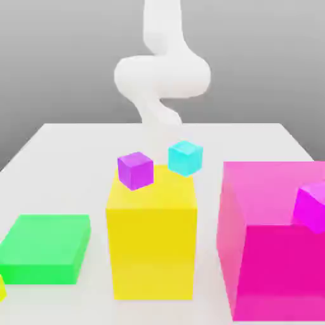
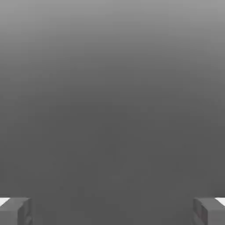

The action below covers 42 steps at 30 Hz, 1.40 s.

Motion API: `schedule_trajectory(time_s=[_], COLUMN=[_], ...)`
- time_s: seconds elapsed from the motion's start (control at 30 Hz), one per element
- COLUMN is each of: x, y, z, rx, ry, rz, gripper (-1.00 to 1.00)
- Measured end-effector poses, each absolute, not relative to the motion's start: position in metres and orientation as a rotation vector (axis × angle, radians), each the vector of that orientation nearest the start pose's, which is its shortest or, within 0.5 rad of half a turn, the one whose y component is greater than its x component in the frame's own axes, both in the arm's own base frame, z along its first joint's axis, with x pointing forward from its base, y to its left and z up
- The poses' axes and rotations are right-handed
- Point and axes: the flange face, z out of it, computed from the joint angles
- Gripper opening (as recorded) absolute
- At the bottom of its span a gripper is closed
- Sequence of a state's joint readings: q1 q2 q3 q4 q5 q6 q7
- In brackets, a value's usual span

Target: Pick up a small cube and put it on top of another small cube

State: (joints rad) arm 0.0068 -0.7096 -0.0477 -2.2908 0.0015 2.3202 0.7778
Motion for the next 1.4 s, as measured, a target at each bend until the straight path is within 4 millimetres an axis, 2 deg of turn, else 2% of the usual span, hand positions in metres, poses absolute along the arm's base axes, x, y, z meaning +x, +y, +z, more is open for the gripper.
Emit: schedule_trajectory(time_s=[0.13, 0.27, 0.4, 0.53, 0.67, 0.8, 1.0, 1.07, 1.17, 1.2, 1.4], x=[0.425, 0.461, 0.486, 0.5, 0.499, 0.492, 0.457, 0.447, 0.444, 0.443, 0.442], y=[-0.061, -0.101, -0.144, -0.187, -0.239, -0.274, -0.331, -0.343, -0.346, -0.346, -0.346], z=[0.636, 0.581, 0.521, 0.458, 0.392, 0.325, 0.227, 0.196, 0.149, 0.139, 0.135], rx=[-2.502, -2.53, -2.553, -2.571, -2.575, -2.596, -2.617, -2.622, -2.624, -2.623, -2.622], ry=[1.143, 1.221, 1.302, 1.387, 1.497, 1.568, 1.695, 1.721, 1.727, 1.728, 1.729], rz=[-0.822, -0.701, -0.582, -0.466, -0.352, -0.234, -0.053, -0.014, -0.003, -0.002, 0.0], gripper=[0.0, 0.0, 0.0, 0.0, 0.0, 0.0, 0.0, 0.0, 0.0, -1.0, -1.0])
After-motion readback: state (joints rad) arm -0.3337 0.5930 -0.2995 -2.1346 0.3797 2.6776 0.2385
